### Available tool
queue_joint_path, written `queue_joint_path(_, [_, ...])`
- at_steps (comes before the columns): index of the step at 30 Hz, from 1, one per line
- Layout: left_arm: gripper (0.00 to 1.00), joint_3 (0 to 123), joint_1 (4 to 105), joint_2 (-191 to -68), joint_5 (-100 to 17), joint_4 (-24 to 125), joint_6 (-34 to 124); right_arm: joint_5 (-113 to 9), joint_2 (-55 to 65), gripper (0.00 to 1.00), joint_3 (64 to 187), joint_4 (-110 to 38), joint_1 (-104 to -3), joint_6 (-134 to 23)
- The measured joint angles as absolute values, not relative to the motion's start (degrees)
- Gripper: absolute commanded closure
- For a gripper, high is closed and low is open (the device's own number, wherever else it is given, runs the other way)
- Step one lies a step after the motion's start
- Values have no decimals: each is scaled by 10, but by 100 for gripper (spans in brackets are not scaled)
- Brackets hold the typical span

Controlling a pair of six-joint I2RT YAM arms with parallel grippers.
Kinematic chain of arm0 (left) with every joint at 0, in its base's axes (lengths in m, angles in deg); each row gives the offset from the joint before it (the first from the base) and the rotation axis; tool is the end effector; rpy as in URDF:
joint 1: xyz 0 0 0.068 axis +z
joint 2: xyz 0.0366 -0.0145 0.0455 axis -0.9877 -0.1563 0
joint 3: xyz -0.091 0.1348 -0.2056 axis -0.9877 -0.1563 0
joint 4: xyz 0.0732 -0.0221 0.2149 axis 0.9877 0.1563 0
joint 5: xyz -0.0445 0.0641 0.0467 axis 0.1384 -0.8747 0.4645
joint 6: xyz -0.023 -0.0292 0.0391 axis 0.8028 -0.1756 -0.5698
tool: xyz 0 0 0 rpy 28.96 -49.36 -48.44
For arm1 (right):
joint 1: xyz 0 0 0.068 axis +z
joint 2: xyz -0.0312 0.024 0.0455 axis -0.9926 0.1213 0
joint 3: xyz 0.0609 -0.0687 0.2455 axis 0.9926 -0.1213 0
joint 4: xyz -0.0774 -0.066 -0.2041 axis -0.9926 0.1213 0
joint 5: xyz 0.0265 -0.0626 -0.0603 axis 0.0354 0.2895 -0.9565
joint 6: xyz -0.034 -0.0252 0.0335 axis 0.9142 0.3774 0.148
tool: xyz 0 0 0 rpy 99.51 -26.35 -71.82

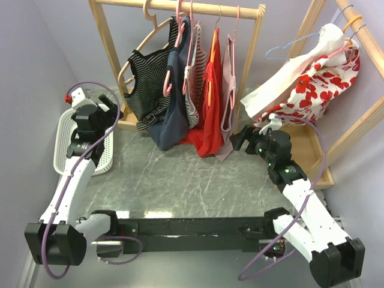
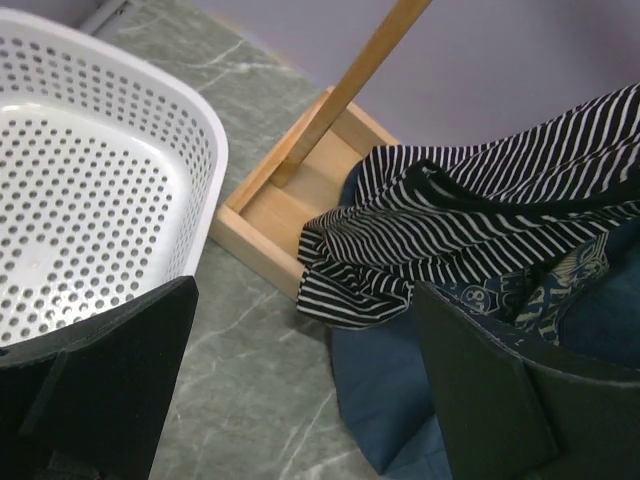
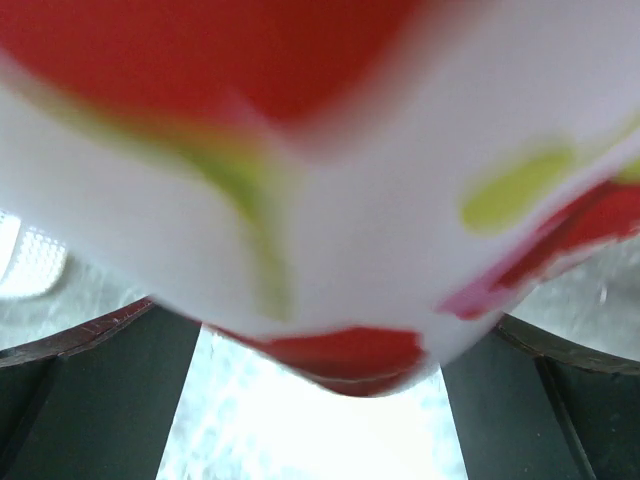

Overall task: Remove the tank top from the hanger
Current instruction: Pick up the hanger from the clothesline.

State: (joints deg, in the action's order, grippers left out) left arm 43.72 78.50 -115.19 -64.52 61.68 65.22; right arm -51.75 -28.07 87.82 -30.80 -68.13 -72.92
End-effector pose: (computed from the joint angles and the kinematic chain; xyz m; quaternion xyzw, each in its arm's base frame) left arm 0.2158 -0.0005 0.3422 -0.2765 0.7434 -0.0829 0.6033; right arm 0.1650 0.0489 0.2924 0.0251 0.7993 0.2516 0.5452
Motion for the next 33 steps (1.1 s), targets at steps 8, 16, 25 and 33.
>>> queue_joint_path(8, [4,434,785,-1137,-667,683,709,-520,-328,0,858,-252,-674,-821])
queue_joint_path(16, [4,426,789,-1090,-676,714,740,-507,-425,0,823,-290,-672,-876])
queue_joint_path(25, [4,456,788,-1100,-570,708,684,-481,-334,0,935,-216,-568,-787])
queue_joint_path(33, [4,512,788,-1101,-507,715,630,-575,-266,0,1089,-124,-401,-710])
